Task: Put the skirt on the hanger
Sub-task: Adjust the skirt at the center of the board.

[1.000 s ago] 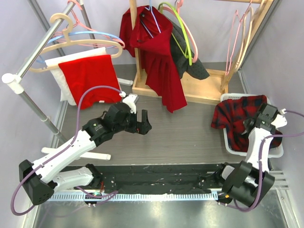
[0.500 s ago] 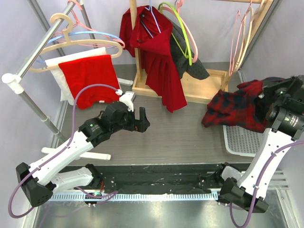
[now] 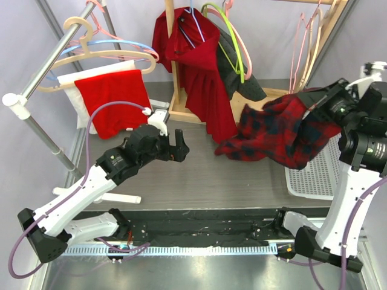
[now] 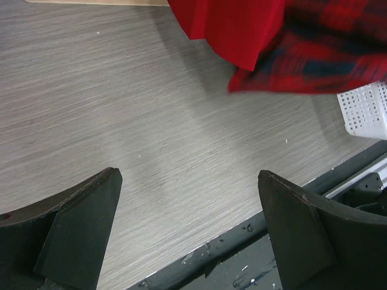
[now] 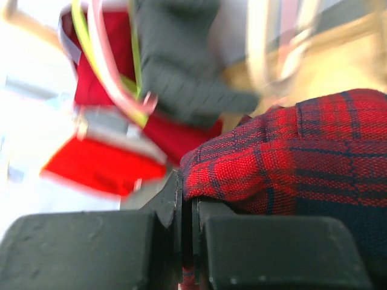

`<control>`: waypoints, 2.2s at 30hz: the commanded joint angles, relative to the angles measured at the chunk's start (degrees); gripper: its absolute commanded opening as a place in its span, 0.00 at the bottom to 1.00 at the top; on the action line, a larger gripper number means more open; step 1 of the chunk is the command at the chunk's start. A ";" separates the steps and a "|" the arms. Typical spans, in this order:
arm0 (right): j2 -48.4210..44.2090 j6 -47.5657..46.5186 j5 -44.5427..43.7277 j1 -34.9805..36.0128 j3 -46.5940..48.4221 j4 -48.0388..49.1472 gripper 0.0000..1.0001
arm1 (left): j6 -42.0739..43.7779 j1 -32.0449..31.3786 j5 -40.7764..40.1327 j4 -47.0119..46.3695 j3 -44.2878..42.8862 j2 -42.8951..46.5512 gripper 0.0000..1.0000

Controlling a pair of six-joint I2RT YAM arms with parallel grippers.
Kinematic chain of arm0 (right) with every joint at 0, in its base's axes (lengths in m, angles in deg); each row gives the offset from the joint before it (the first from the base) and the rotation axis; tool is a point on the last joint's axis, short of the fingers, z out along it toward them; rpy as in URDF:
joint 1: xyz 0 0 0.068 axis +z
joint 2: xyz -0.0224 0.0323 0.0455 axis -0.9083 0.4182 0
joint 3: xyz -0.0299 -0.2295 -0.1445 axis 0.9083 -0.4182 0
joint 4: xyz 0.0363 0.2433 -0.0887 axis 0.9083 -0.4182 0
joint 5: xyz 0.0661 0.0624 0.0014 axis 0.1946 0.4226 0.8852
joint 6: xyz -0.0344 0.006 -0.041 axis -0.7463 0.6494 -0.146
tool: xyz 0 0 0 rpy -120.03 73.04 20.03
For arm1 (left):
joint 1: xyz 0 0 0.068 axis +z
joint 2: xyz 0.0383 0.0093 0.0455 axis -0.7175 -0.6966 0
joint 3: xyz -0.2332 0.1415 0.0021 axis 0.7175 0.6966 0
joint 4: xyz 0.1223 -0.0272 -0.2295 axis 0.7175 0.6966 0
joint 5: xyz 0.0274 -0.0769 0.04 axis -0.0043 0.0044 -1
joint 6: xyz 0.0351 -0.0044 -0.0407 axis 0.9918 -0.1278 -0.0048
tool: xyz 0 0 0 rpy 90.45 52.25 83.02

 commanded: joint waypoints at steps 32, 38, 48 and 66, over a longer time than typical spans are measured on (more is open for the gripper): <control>15.07 10.72 -35.23 43.06 -40.20 28.88 0.01 | 2.13 -6.72 6.41 -16.61 -1.35 -14.20 1.00; 16.39 12.50 -35.68 43.14 -40.92 29.68 0.01 | 1.78 -13.57 -0.64 -27.34 -2.75 -25.27 1.00; 16.92 13.82 -33.14 43.06 -43.55 31.43 0.01 | -0.24 -20.97 -15.15 -36.47 -6.09 -36.61 1.00; 12.97 7.40 -29.17 42.97 -42.85 26.78 0.14 | 0.99 -21.85 -18.66 -38.87 -10.31 -45.77 0.57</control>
